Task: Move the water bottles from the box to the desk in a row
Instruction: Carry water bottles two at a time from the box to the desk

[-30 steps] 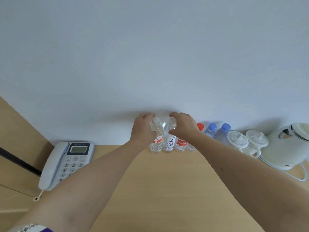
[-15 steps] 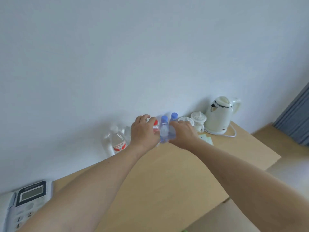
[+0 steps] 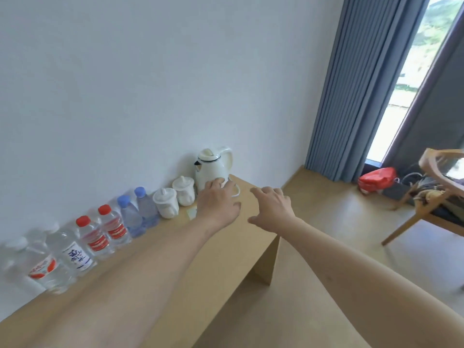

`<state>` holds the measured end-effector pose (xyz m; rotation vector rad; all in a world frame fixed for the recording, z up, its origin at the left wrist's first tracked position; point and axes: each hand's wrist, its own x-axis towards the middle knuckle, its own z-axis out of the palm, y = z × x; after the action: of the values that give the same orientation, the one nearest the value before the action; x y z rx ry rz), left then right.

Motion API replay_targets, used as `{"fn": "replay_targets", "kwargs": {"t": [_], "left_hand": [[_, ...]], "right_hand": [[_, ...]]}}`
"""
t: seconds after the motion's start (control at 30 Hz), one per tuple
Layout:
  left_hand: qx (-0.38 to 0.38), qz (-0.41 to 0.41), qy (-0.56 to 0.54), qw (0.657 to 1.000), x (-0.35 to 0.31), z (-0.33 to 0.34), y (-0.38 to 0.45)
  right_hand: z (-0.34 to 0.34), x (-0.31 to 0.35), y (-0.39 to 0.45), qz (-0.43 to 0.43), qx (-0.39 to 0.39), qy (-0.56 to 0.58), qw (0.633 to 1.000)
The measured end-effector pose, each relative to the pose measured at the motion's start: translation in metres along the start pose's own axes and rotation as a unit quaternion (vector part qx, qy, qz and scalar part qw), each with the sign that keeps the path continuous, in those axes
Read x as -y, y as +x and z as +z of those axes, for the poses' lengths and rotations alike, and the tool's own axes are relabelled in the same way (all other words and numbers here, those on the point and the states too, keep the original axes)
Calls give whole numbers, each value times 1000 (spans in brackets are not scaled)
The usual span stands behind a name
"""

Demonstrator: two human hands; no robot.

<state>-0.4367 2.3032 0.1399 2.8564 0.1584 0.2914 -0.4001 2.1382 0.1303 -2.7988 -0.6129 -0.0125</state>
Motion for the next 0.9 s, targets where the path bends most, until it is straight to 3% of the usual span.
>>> {"fn": "replay_targets", "kwargs": {"t": [0.23,0.47,0.9], "left_hand": [[45,98,-43,993,-186,60,37],[133,230,-62,962,-361,123,33],[242,439,-102,859,-607,233,59]], "right_hand": [[-62,-182,-64,110,-24,-23,993],[-99,-328,-142,258,-39,-15,965],[-126,-534,-240,511,-81,-40,855]]}}
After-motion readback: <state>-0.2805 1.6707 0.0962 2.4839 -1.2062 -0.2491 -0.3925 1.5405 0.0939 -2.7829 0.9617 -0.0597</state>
